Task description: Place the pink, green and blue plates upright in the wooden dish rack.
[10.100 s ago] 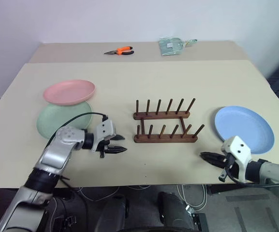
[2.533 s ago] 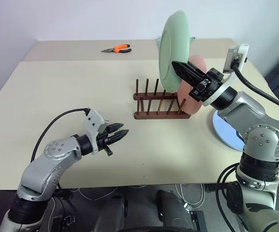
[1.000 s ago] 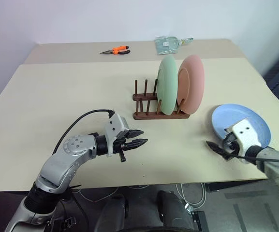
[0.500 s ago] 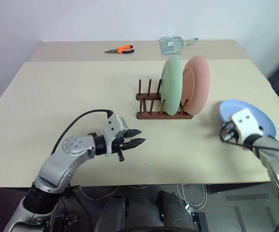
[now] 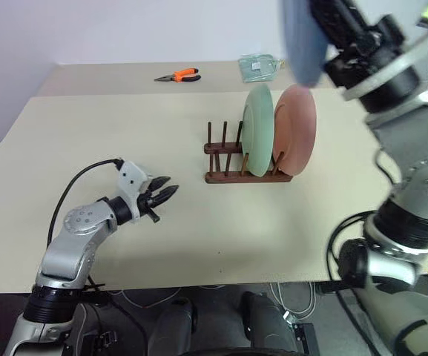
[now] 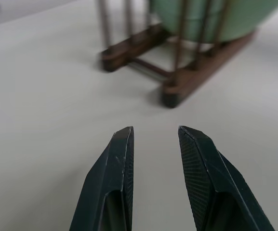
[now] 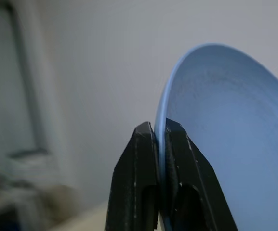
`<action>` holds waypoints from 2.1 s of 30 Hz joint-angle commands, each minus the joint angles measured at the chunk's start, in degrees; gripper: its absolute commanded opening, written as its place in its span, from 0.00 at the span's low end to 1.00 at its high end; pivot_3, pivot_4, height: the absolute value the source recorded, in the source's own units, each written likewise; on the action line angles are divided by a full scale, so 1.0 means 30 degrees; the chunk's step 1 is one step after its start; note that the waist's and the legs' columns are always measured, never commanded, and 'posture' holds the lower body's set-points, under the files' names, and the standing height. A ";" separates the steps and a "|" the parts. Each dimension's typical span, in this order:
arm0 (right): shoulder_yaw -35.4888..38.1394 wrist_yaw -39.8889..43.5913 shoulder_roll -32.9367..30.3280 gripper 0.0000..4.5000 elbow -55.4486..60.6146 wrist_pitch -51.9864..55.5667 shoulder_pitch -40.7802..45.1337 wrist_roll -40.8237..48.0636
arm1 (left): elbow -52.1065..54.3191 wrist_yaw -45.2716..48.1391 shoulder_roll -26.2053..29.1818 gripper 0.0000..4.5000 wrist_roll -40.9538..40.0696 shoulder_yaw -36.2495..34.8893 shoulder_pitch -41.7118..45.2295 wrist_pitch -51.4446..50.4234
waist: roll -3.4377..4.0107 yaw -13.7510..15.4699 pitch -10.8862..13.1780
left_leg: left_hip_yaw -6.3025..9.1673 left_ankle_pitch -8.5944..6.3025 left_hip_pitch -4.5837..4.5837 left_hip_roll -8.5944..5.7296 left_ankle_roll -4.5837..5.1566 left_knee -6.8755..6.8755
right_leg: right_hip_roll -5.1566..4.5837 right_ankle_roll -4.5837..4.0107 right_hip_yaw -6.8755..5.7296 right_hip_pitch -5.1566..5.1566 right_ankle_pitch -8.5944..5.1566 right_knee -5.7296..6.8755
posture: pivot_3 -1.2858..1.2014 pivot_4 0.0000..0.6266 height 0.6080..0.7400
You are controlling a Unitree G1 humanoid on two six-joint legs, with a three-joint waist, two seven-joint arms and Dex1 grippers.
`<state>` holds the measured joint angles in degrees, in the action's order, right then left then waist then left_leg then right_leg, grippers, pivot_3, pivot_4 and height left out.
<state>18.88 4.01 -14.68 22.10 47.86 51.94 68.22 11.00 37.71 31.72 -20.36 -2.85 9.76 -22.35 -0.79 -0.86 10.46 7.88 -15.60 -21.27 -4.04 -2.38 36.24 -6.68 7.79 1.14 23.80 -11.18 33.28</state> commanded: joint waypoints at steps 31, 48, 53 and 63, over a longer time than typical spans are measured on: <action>-0.1583 -0.9278 0.3494 0.00 -0.3321 -0.0866 0.0689 0.3989 | 0.0427 0.0263 0.0186 0.33 0.0150 -0.1374 -0.1240 0.1213 | -0.0025 -0.0121 -0.0076 | -0.0069 0.0015 -0.0029 0.0005 -0.0019 -0.0042 | 0.0032 -0.0013 0.0020 0.0119 0.0021 0.0064 | 0.52 0.24 1.00; -0.0799 -1.7428 0.6000 0.00 -0.3789 -0.4858 0.0842 0.7679 | 0.0045 0.0431 -0.0069 0.33 0.0366 -0.1076 -0.1111 0.1441 | -0.0023 -0.0110 -0.0075 | -0.0069 0.0015 -0.0032 0.0007 -0.0019 -0.0041 | 0.0036 -0.0016 0.0031 0.0120 0.0022 0.0061 | 0.52 0.24 1.00; -0.0779 -1.8142 0.6056 0.00 -0.4875 -0.5455 0.0765 0.7647 | -0.0040 0.0451 -0.0100 0.33 0.0412 -0.1040 -0.1071 0.1504 | -0.0021 -0.0121 -0.0074 | -0.0071 0.0016 -0.0032 0.0008 -0.0018 -0.0042 | 0.0039 -0.0017 0.0032 0.0122 0.0022 0.0062 | 0.52 0.24 1.00; -0.1479 -1.5675 0.4639 0.44 -0.7123 -0.5000 0.2433 0.5156 | -0.0078 0.0368 -0.0170 0.33 0.0463 -0.0953 -0.1154 0.1660 | -0.0010 -0.0140 -0.0067 | -0.0076 0.0016 -0.0040 0.0009 -0.0016 -0.0047 | 0.0045 -0.0018 0.0038 0.0137 0.0021 0.0062 | 0.52 0.24 1.00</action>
<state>15.46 -46.92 0.76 -1.19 32.16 55.52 85.65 9.60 38.79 31.27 -19.18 -5.31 6.11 -18.46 -0.82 -1.28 10.26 7.64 -15.55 -21.40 -4.01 -2.43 36.10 -6.54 7.74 1.26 24.21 -11.12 33.47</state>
